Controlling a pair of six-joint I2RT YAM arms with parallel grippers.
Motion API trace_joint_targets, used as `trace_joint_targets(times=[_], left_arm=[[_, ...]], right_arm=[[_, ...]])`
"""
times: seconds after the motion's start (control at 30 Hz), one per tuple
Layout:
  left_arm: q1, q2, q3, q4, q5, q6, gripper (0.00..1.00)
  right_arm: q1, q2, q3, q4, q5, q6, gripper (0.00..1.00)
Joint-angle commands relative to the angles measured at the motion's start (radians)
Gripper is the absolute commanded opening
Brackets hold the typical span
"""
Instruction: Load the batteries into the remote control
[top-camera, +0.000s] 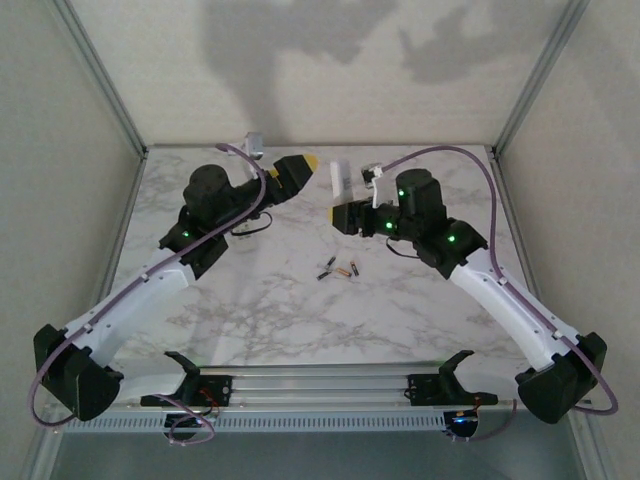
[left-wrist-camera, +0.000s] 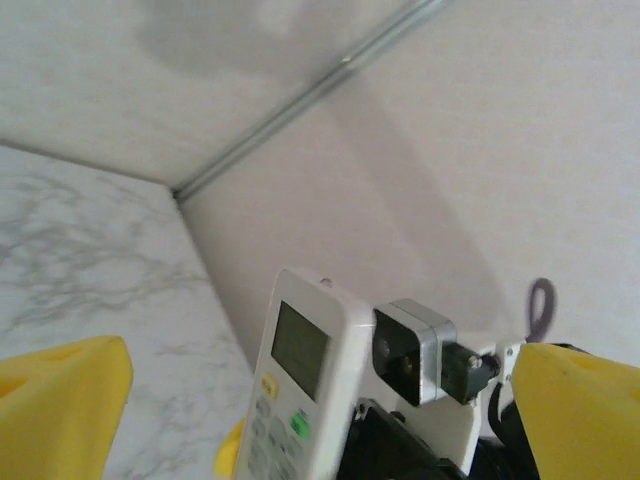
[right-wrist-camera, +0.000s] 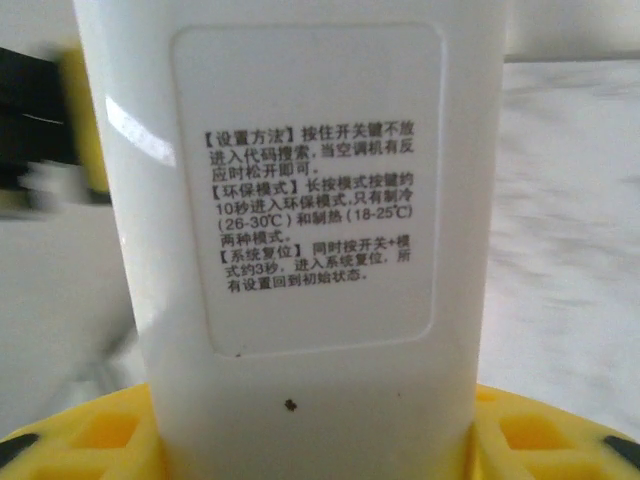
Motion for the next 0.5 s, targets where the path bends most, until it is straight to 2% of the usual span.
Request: trace_joint_targets(times=[0.0, 0.07, 0.23, 0.3, 0.47], left_arm=[[-0.008, -0.005, 0.022, -0.2, -0.015, 0.031, 0.92], [-0.034, 0.011, 0.006, -0.165, 0.028, 0.015, 0.89], [-0.086, 0.1, 0.014, -0.126, 0.047, -0.015, 0.83], [-0.095, 0.129, 0.001, -0.071, 0.055, -0.047, 0.7], [-0.104, 0.149, -0.062, 0.044, 0.079, -0.117, 0.44]], right_arm=[[0.043, 0.028, 0.061, -0.191, 0.341, -0.264, 0.39], [0.063, 0.046, 0.08, -0.21, 0.341, -0.291, 0.39], [0.117, 0.069, 0.094, -0.191, 0.267, -0.303, 0.39], [0.155, 0.075, 0.086, -0.176, 0.259, -0.302, 0.4], [0.181, 0.083, 0.073, -0.177, 0.235, -0.279, 0.4]])
